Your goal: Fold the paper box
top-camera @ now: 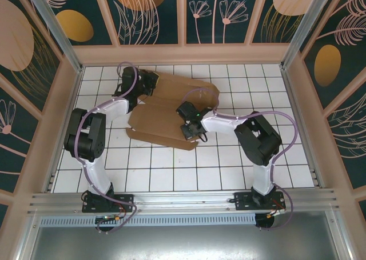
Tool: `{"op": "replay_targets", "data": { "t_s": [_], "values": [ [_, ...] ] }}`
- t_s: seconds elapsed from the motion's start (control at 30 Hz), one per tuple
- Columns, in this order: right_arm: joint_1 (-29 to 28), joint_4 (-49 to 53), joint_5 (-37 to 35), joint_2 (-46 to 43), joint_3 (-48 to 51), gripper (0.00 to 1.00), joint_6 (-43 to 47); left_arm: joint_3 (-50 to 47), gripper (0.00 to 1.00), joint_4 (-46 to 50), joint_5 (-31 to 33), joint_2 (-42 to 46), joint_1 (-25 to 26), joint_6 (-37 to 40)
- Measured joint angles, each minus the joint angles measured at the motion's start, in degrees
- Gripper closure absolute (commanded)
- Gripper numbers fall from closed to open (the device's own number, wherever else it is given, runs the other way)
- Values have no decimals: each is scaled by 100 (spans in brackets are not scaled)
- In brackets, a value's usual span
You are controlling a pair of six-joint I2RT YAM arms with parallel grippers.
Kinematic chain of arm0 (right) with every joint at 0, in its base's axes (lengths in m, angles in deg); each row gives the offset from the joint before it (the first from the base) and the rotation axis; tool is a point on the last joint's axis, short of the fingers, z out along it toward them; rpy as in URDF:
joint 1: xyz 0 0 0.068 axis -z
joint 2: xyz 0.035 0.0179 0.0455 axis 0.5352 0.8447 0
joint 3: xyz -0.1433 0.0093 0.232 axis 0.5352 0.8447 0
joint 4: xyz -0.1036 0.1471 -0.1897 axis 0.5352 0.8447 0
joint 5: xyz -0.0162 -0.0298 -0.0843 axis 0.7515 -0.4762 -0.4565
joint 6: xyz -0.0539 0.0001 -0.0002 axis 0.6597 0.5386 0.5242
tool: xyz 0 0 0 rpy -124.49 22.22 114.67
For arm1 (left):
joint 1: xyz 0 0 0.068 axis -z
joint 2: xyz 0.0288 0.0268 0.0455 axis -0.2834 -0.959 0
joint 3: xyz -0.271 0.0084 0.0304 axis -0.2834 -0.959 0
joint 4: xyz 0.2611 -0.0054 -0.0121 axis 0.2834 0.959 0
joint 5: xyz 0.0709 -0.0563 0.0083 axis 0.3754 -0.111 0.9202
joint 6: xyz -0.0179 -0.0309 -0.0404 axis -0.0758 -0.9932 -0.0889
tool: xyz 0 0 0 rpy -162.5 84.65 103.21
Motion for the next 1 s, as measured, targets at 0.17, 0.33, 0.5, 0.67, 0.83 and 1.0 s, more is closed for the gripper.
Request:
{"op": "replay_targets", "data": {
  "t_s": [0.17, 0.33, 0.5, 0.67, 0.83, 1.0],
  "values": [
    [175, 310, -426, -11, -13, 100, 52, -520, 100, -330, 61, 247, 11, -13],
    [280, 496, -654, -68, -7, 100, 111, -772, 100, -341, 299, 520, 162, 11],
    [354, 446, -704, -476, 308, 100, 105, -1163, 100, -433, 540, 811, 422, 157],
    [179, 177, -1091, -892, 680, 100, 35, -1683, 100, -857, 684, 1069, 490, 205],
    [-302, -94, -949, -1386, 929, 99, -76, -1961, 100, -1287, 769, 1115, 507, 205],
    [-839, -234, -553, -1255, 918, 100, -221, -2006, 100, -1368, 778, 1115, 516, 214]
  ]
}}
